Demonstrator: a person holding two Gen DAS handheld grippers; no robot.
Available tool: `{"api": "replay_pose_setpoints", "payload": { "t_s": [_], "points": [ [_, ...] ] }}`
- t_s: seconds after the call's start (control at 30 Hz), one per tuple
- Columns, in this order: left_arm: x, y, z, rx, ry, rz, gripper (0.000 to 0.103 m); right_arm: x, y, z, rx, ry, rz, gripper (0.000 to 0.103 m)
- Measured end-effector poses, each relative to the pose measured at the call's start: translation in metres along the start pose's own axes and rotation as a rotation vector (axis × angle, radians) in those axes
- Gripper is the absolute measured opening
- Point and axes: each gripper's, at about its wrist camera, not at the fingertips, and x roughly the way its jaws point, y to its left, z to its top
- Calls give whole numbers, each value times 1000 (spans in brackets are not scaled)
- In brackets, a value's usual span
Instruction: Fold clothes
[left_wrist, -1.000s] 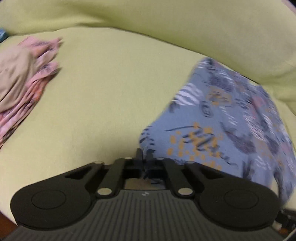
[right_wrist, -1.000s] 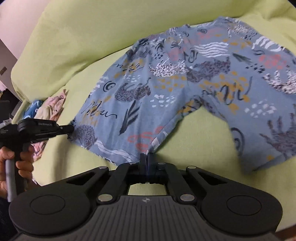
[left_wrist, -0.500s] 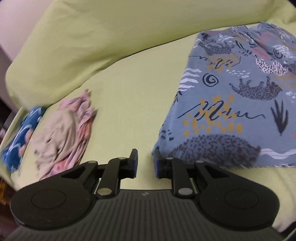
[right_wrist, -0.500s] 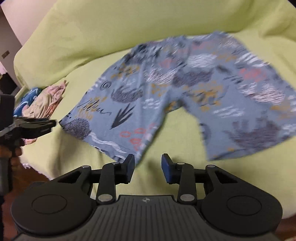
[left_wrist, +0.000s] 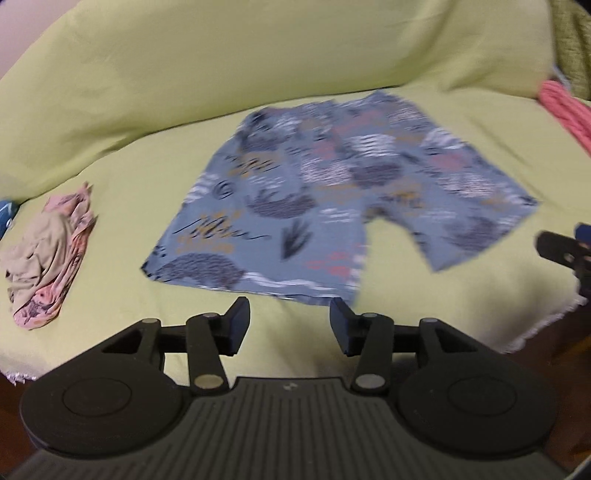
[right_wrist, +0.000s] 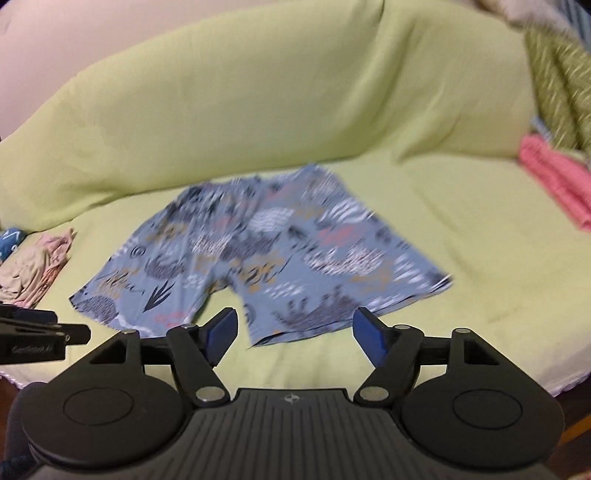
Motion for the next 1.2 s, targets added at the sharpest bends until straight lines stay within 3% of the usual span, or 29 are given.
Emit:
{"api": "replay_pose_setpoints", "payload": {
  "t_s": [0.13,0.37,1.2],
  "points": [
    [-28,-14,-6,7,-33,-16,54,-25,-6,-4,6,-31,-17,82],
    [-52,-15,-17,-11,-57,-6,58,-49,-1,-13,-12,-45,-5,86],
    [-72,-1,-38,-45,-90,-40,63,-71,11,-23,-30,-63,-4,91]
  ]
}}
